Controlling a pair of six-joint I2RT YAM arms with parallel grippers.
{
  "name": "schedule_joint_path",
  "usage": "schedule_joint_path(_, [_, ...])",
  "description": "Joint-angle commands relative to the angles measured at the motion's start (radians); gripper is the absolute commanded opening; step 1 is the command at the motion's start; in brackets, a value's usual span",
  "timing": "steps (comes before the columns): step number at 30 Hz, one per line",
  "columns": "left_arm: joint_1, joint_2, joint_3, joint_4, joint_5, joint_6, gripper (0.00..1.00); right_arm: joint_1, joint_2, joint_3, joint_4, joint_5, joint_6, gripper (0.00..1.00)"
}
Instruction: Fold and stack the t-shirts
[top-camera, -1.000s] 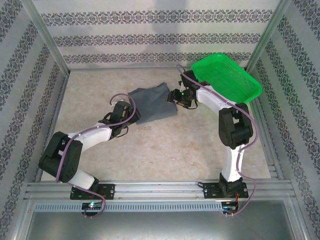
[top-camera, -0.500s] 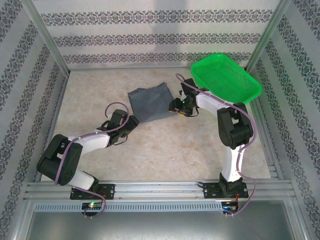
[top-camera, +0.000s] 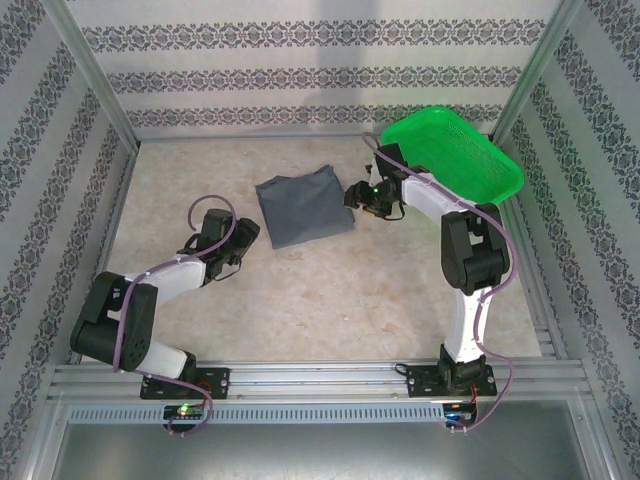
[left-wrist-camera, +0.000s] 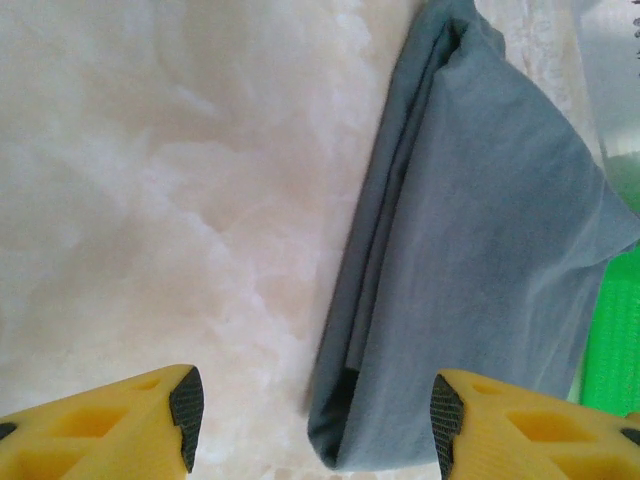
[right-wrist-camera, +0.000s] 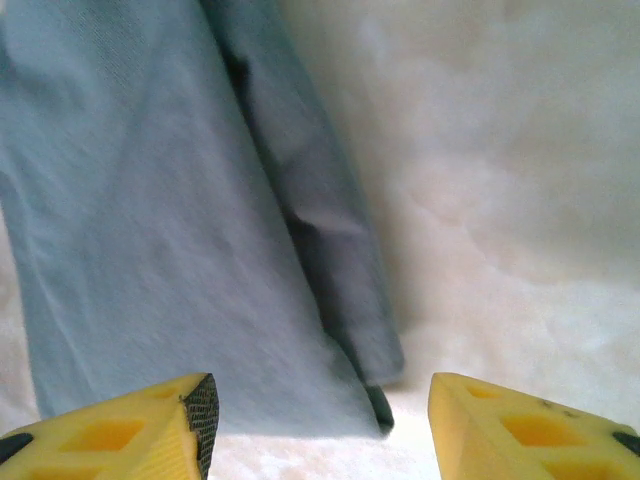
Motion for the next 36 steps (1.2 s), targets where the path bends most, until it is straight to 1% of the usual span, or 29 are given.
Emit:
schedule_joint_path(1, [0.005,0.048,0.026,0.065,0.054,-0.034,0.63,-0.001,0.061,0.052,-0.043,-0.016,-0.029,0.58])
schedule_joint_path(3, [-0.015,0.066,0.026,0.072,0.063,-0.074,0.63,0.001,0.062,0.059,-0.049,-0.007,-0.019,0.58])
schedule_joint_path(5, [-0.065,0.063,0.030,0.039,0.044,-0.138,0.63,0.001,0.042,0.050,-0.040,-0.003,-0.008,0.58])
schedule_joint_path(7, [-0.140,0.035,0.036,0.004,-0.021,-0.226,0.64,-0.002,0.014,0.041,-0.046,-0.001,0.002,0.58])
schedule_joint_path(10, [-0.250,0.013,0.062,-0.032,-0.159,-0.339,0.64,-0.005,-0.042,0.013,-0.059,0.007,0.013,0.58])
schedule_joint_path(13, [-0.312,0.075,0.087,0.014,-0.224,-0.462,0.65,-0.007,-0.104,-0.040,-0.061,0.001,0.039,0.58])
schedule_joint_path(15, [-0.340,0.131,0.117,0.039,-0.266,-0.511,0.65,-0.008,-0.152,-0.083,-0.058,0.001,0.060,0.57])
schedule_joint_path(20, [-0.371,0.307,0.241,0.146,-0.322,-0.616,0.65,-0.009,-0.272,-0.169,-0.049,-0.007,0.093,0.57])
schedule_joint_path(24, [-0.393,0.398,0.352,0.067,-0.343,-0.728,0.65,-0.011,-0.352,-0.218,-0.066,0.000,0.094,0.57])
schedule_joint_path(27, [-0.397,0.434,0.405,0.019,-0.351,-0.768,0.65,-0.017,-0.400,-0.251,-0.071,0.007,0.100,0.57])
schedule_joint_path(32, [-0.396,0.507,0.457,-0.030,-0.363,-0.900,0.64,-0.026,-0.445,-0.289,-0.069,0.011,0.107,0.57])
schedule_joint_path(34, [-0.389,0.538,0.475,-0.050,-0.373,-0.941,0.60,-0.030,-0.453,-0.295,-0.073,0.013,0.107,0.57])
schedule_joint_path(35, [-0.384,0.545,0.483,-0.064,-0.378,-0.948,0.56,-0.031,-0.457,-0.297,-0.074,0.012,0.108,0.57])
schedule_joint_path(36, [-0.373,0.553,0.488,-0.069,-0.390,-0.948,0.49,-0.033,-0.460,-0.297,-0.076,0.012,0.109,0.57])
